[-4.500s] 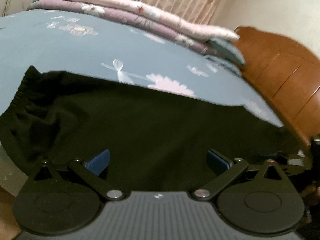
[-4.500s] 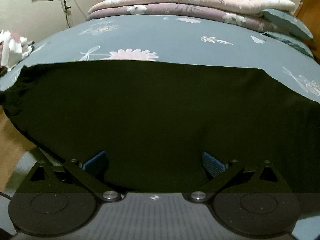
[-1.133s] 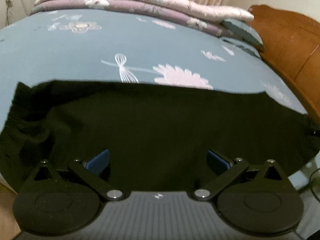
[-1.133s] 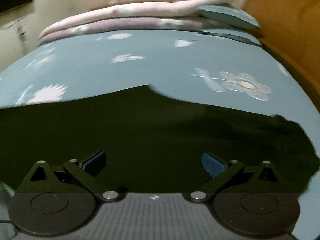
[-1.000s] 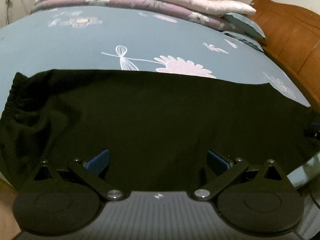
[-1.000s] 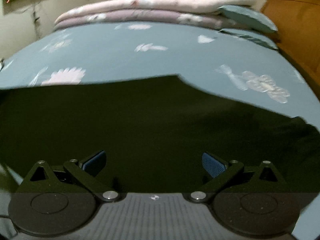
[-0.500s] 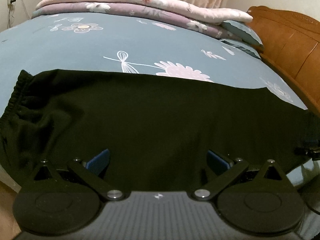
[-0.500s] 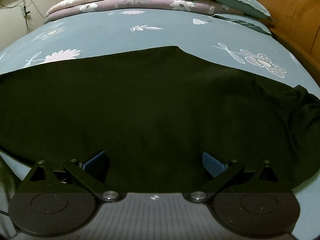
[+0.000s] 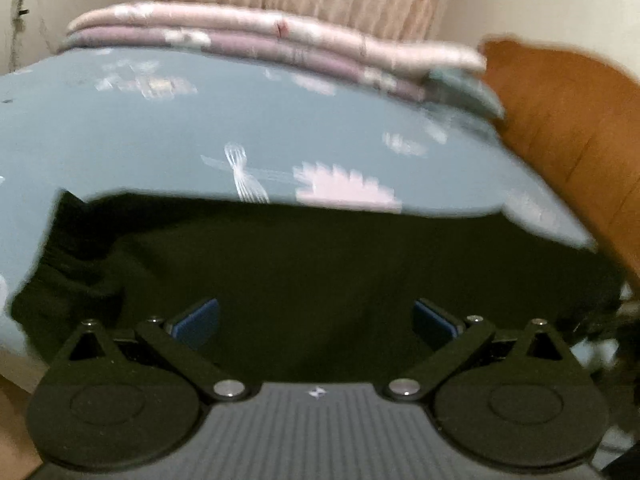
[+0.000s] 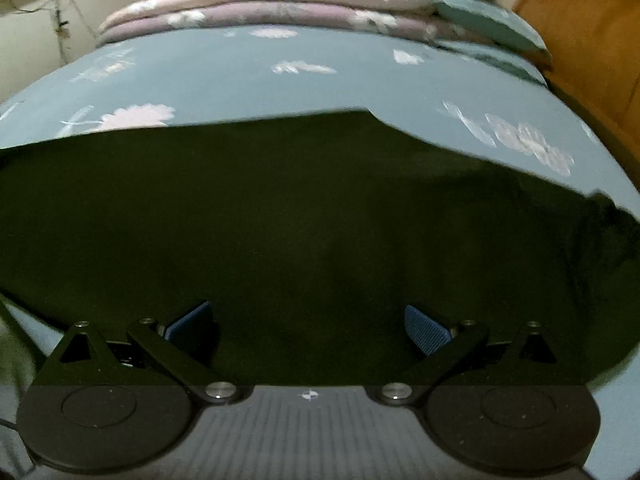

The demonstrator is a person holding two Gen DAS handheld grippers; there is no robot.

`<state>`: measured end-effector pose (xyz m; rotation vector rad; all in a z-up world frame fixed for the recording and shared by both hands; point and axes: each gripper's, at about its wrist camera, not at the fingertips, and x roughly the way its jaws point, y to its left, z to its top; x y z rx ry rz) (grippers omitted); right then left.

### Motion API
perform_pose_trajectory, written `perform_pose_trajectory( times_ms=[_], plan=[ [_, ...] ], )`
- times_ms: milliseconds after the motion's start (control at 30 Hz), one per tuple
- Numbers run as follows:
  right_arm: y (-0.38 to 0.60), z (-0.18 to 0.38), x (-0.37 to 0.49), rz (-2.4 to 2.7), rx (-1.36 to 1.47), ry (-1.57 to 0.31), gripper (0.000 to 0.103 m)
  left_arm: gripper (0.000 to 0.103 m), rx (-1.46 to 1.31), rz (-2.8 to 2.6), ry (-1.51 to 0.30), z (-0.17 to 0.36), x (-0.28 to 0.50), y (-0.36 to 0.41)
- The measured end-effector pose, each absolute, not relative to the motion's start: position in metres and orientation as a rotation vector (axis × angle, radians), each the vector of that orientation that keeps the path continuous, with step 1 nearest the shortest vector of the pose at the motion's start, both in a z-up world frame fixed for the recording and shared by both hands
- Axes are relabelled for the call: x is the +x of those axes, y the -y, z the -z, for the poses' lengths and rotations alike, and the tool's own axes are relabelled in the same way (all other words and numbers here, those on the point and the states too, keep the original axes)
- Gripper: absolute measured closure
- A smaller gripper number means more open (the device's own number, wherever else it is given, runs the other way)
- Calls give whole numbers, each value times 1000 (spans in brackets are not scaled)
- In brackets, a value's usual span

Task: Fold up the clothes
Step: 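Grasp the ribbed cuff end of the sweatpants with the left gripper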

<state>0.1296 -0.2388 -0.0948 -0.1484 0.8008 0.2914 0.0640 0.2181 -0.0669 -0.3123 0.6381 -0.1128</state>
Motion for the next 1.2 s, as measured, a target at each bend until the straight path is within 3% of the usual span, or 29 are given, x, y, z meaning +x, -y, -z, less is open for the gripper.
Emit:
perform_pose_trajectory(
  times_ms=[200,533,967,1200],
  plan=[
    [207,71,124,-388,-187,-743,0,2,-578,50,-490,59,7,-297],
    [133,20,136,-607,-134,-701,0,2,-1129,45,-419,150,-23,-381],
    [46,4,131,-743,-230,-695,0,2,-1246,190,-487,204,26,-374],
    [-11,5,120,-869,-345,-680,0,2,-1268,265,-417,205,27,-379]
  ],
)
